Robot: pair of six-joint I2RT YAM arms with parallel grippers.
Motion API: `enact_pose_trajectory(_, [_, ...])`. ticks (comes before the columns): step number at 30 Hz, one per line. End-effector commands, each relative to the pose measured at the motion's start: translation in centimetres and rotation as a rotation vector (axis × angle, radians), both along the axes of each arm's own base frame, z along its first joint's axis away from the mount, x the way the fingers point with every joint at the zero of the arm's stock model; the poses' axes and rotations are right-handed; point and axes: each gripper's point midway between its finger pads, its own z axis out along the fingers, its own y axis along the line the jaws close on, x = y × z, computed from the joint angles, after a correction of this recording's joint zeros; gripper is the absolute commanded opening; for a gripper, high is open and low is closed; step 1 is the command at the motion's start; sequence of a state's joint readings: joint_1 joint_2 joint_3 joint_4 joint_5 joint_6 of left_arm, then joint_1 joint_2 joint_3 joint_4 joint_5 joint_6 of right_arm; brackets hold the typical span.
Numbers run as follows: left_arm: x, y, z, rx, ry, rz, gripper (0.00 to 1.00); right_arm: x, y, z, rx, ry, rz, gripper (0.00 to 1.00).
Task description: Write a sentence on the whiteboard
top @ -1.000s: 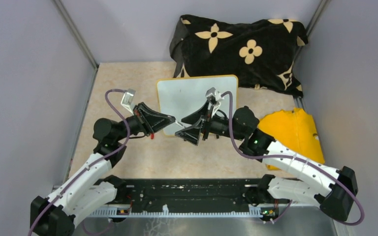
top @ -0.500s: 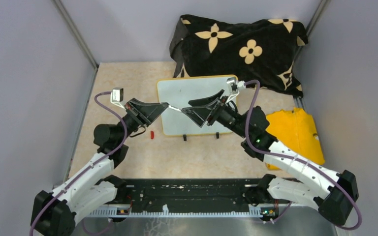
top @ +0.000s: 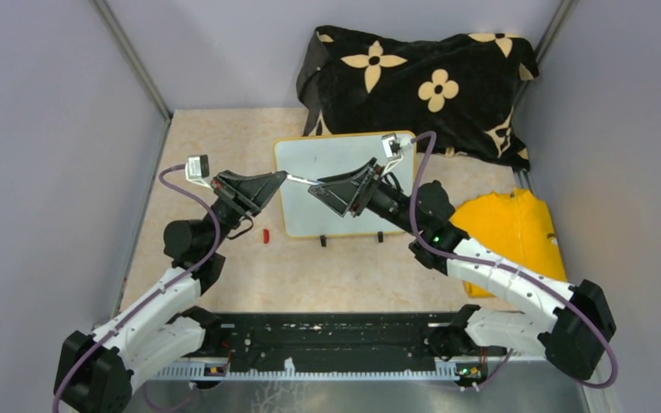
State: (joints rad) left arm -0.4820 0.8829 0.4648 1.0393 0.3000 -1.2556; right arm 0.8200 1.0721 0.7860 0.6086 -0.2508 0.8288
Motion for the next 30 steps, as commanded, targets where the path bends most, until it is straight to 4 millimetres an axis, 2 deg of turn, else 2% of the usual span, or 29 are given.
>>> enact_pose_trajectory(1, [0.0,0.7,0.8,-0.062,-0.003,0.013,0.0,-0.5,-0.2,4.2,0.094,-0.076,0.028,0.51])
enact_pose_trajectory(4, [0.1,0.6,0.8,-0.066,0.001,0.011,0.0,-0.2,0.0,4.3,0.098,-0.071,0.021,0.44])
enact_pose_trajectory(13, [0.6,0.8,-0.2,-0.084,0.048,0.012,0.0,0.7,0.6,4.4,0.118,-0.054,0.015,0.43])
enact_pose_trajectory(24, [0.7,1.3,-0.4,-0.104,0.063,0.036,0.0,1.1,1.4,4.4,0.128,-0.033,0.034,0.39])
enact_pose_trajectory(30, [0.8,1.4,-0.6,-0.107,0.074,0.042,0.0,1.3,1.6,4.3,0.13,-0.027,0.035,0.31])
